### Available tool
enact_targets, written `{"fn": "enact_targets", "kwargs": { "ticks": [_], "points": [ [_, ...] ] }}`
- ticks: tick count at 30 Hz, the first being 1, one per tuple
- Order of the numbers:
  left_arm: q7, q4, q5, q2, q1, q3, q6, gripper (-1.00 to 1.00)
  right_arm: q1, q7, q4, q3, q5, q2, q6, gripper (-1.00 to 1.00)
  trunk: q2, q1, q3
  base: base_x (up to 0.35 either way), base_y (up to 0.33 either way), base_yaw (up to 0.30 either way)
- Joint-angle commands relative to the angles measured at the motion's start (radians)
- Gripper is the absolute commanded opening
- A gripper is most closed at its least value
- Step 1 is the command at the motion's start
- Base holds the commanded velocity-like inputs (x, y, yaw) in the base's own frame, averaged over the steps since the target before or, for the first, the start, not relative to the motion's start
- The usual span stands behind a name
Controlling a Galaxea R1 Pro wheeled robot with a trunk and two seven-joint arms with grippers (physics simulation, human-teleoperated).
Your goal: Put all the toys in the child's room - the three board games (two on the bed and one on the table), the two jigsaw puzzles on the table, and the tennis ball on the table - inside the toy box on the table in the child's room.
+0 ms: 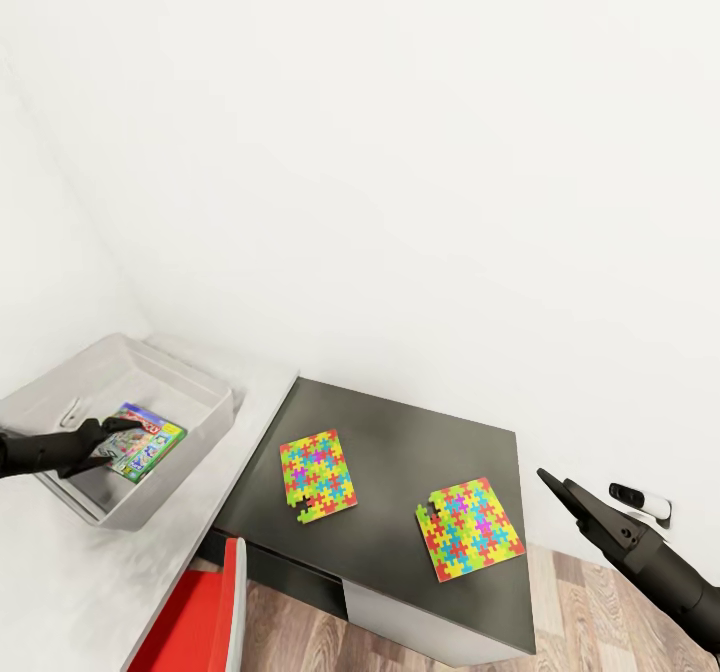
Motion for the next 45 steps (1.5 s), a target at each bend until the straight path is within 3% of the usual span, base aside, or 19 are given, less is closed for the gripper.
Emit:
{"fn": "enact_targets", "kwargs": {
  "ticks": [1, 11, 23, 31, 35, 39, 42, 43, 45],
  "points": [
    [-0.007, -0.002, -0.011, -0.001, -0.002, 0.009, 0.002, 1.00, -0.001, 0.000, 0.000, 0.000, -0.004, 0.000, 0.007, 1.00, -0.002, 0.001, -0.002, 0.000, 0.000, 0.000],
    [-0.010, -0.005, -0.009, 0.002, -0.002, 0.011, -0.021, 1.00, -0.001, 0.000, 0.000, 0.000, -0.004, 0.000, 0.007, 1.00, -0.002, 0.001, -0.002, 0.000, 0.000, 0.000],
    [-0.024, -0.022, 0.053, 0.019, -0.002, 0.053, -0.012, 1.00, -0.001, 0.000, 0.000, 0.000, -0.004, 0.000, 0.007, 1.00, -0.002, 0.001, -0.002, 0.000, 0.000, 0.000],
    [-0.043, -0.055, 0.108, 0.075, -0.002, 0.065, 0.030, 1.00, -0.001, 0.000, 0.000, 0.000, -0.004, 0.000, 0.007, 1.00, -0.002, 0.001, -0.002, 0.000, 0.000, 0.000],
    [-0.103, -0.060, 0.152, 0.118, -0.001, 0.064, 0.038, 1.00, -0.001, 0.000, 0.000, 0.000, -0.004, 0.000, 0.007, 1.00, -0.002, 0.001, -0.002, 0.000, 0.000, 0.000],
    [-0.193, -0.062, 0.171, 0.159, 0.001, 0.059, 0.041, 1.00, -0.001, 0.000, 0.000, 0.001, -0.004, 0.001, 0.005, 1.00, -0.002, 0.001, -0.002, 0.000, 0.000, 0.000],
    [-0.235, -0.063, 0.173, 0.174, 0.002, 0.056, 0.042, 1.00, -0.001, 0.000, 0.000, 0.001, -0.004, 0.001, 0.000, 1.00, -0.002, 0.001, -0.002, 0.000, 0.000, 0.000],
    [-0.306, -0.063, 0.174, 0.194, 0.004, 0.053, 0.042, 1.00, -0.001, 0.000, 0.001, 0.001, -0.002, 0.001, -0.015, 1.00, -0.002, 0.001, -0.002, 0.000, 0.000, 0.000],
    [-0.358, -0.064, 0.173, 0.207, 0.006, 0.051, 0.041, 1.00, -0.001, 0.000, 0.001, 0.001, 0.001, 0.001, -0.026, 1.00, -0.002, 0.001, -0.002, 0.000, 0.000, 0.000]
  ]
}}
